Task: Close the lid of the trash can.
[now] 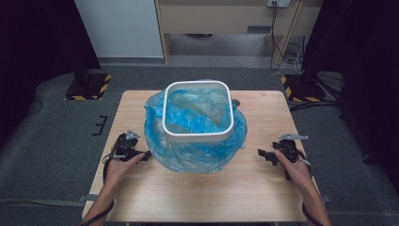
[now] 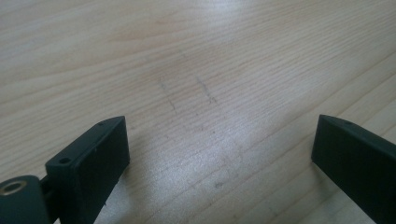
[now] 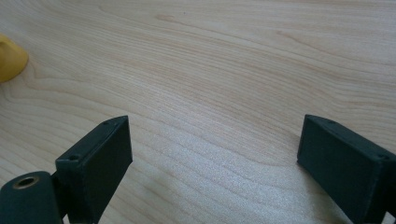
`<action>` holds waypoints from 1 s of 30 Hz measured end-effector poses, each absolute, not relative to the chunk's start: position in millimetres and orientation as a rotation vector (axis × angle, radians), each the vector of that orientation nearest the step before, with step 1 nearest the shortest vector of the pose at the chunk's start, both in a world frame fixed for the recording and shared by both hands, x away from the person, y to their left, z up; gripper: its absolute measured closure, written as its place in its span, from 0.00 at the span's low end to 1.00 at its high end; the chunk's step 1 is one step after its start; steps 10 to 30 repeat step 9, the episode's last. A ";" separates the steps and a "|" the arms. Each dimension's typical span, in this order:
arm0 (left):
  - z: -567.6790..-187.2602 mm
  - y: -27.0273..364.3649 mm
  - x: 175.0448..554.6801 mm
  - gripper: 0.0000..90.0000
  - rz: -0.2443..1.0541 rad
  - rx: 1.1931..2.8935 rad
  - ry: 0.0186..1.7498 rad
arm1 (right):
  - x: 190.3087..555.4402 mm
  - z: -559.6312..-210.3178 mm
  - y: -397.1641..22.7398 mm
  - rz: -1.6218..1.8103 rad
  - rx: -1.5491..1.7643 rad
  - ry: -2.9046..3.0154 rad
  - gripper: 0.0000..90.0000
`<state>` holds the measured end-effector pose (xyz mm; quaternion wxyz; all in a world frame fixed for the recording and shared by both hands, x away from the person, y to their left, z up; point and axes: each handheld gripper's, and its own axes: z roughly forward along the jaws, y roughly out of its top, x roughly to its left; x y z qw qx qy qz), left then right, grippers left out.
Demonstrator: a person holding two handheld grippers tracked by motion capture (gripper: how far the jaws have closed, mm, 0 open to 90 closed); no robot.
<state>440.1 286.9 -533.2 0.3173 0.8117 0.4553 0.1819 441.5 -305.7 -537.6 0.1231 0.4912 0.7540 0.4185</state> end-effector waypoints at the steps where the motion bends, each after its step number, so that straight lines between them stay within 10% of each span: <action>1: -534.0 287.6 440.0 0.02 0.479 2.130 1.191 | 441.2 -537.4 -304.9 1.216 1.434 2.202 0.11; 30: -536.0 286.5 439.2 0.00 0.481 2.119 1.188 | 441.2 -537.6 -303.3 1.195 1.415 2.205 0.11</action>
